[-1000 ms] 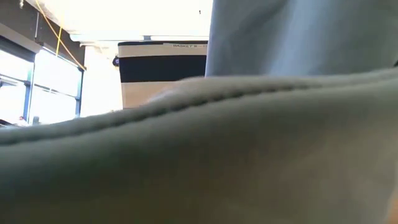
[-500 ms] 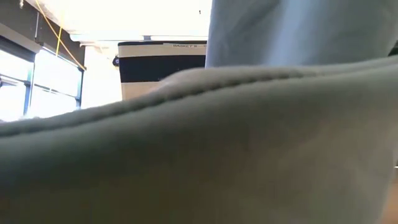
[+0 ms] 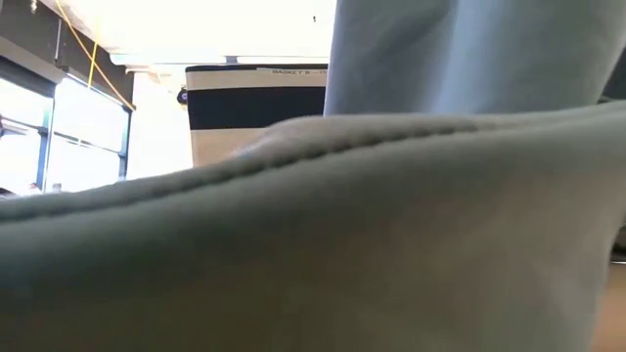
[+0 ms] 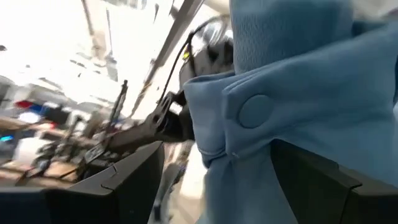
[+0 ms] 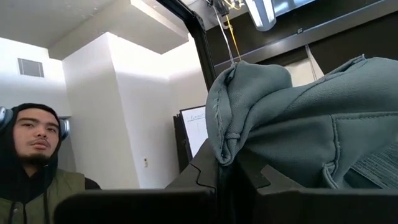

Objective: Sort clothes
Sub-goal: Fold the blue pants

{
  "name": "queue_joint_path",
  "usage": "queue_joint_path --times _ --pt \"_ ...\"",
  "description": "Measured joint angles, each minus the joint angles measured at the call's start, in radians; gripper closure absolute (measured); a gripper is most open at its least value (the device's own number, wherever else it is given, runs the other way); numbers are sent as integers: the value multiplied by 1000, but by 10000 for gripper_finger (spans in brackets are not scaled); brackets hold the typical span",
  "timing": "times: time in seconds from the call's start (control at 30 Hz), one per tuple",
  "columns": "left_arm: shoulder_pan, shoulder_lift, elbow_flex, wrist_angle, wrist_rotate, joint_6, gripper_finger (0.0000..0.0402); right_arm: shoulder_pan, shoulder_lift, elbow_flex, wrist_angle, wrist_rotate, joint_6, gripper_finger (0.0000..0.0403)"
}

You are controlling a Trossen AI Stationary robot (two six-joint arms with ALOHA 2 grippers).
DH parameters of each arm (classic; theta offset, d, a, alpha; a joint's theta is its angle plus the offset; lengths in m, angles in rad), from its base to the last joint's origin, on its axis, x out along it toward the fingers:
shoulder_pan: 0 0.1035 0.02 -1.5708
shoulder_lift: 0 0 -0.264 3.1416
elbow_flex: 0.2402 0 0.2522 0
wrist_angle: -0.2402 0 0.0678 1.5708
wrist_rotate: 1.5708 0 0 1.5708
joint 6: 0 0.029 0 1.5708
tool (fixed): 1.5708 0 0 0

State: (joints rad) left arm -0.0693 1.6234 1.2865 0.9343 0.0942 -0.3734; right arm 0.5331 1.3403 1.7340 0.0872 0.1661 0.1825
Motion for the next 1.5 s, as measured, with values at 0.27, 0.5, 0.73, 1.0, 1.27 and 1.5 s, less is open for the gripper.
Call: queue_joint_path --times 0.27,0.5,0.73,1.0,1.27,1.5 --pt "10 -1 67 34 83 -35 216 0 0 0 -2 -1 0 398" --pt "16 -8 162 31 287 -84 384 7 0 0 0 -1 -3 397" --pt "16 -64 239 -3 283 -69 397 43 -7 0 86 19 -83 397" --pt "-12 -91 463 -342 191 22 400 10 -7 0 317 25 -196 398" --pt "-15 -46 864 -771 4 148 401 -151 -6 47 445 -7 -176 398" --pt "78 49 1027 -711 -32 72 401 -334 142 350 373 -175 -125 398"
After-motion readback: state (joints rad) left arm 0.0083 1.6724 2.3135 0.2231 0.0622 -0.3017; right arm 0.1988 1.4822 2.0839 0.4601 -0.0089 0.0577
